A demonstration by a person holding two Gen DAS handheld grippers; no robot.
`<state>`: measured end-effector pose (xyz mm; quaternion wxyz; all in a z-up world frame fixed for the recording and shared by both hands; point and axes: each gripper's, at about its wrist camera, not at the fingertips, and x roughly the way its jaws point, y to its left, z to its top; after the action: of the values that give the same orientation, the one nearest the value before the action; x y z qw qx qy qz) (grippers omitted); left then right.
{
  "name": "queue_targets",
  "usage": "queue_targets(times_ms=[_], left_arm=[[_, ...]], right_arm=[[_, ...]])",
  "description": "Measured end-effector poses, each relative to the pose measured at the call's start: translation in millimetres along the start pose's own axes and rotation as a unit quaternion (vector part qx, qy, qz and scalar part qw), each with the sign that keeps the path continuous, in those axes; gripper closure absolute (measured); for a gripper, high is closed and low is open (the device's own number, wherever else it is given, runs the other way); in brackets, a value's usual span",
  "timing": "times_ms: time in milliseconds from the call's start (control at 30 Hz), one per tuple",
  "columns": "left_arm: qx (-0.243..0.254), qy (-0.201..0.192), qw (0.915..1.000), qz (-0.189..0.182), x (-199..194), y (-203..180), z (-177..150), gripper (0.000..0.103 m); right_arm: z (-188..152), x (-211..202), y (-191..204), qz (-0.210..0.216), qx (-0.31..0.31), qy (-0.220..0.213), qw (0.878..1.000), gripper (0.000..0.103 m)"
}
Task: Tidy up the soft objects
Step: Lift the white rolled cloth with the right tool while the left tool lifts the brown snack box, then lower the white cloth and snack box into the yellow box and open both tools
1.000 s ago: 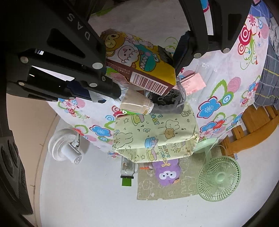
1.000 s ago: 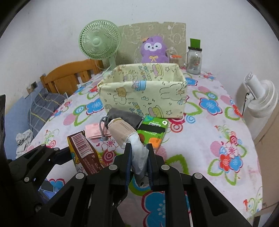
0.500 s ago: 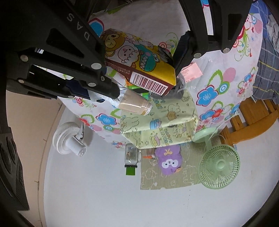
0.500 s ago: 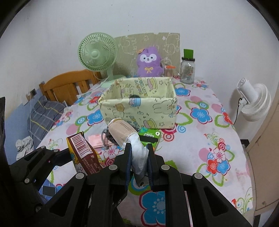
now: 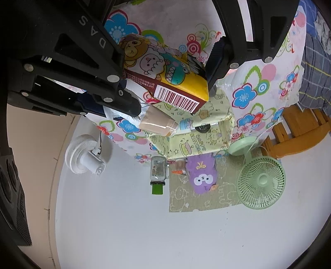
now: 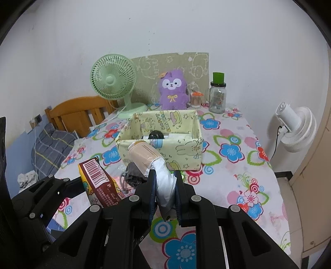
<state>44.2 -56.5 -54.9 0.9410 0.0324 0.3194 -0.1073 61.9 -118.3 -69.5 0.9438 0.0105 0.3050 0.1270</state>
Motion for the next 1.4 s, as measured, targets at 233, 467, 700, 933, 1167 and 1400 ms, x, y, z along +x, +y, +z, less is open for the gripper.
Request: queue_targets(times_ms=[233, 467, 700, 933, 1167, 1400], left_arm=[[0.000, -0.007, 1.0000, -0.003, 3.2, 2.1, 12.7, 0.028], [-0.006, -0.017, 0.9998, 0.001, 6.8, 7.9, 23.8, 0.028], [-0.010, -0.022, 0.9997, 0.007, 14.3, 15.2, 34.0, 0.028], [-0.016, -0.029, 0.9994, 0.009, 23.7, 24.2, 47.0, 0.028], [-0.020, -0.032, 0.9992, 0.015, 36.8, 32.6, 59.7, 0.028], [-0.022, -0.034, 0.9990, 0.022, 52.3, 39.6, 71.5, 0.028]], right_arm=[[12.4, 0.9, -1.7, -0.007, 0.003, -0.008, 1.000, 0.085], [25.7, 5.3, -1.1, -0.014, 0.004, -0.017, 1.000, 0.085], [36.4, 13.2, -0.8, -0.021, 0.006, -0.021, 1.000, 0.085], [50.9, 24.3, -0.9, -0.025, 0.007, -0.027, 0.999, 0.085], [65.3, 38.8, -2.2, -0.036, 0.008, -0.029, 0.999, 0.085], [78.4, 54.1, -6.7, -0.051, 0.014, -0.032, 0.998, 0.085]])
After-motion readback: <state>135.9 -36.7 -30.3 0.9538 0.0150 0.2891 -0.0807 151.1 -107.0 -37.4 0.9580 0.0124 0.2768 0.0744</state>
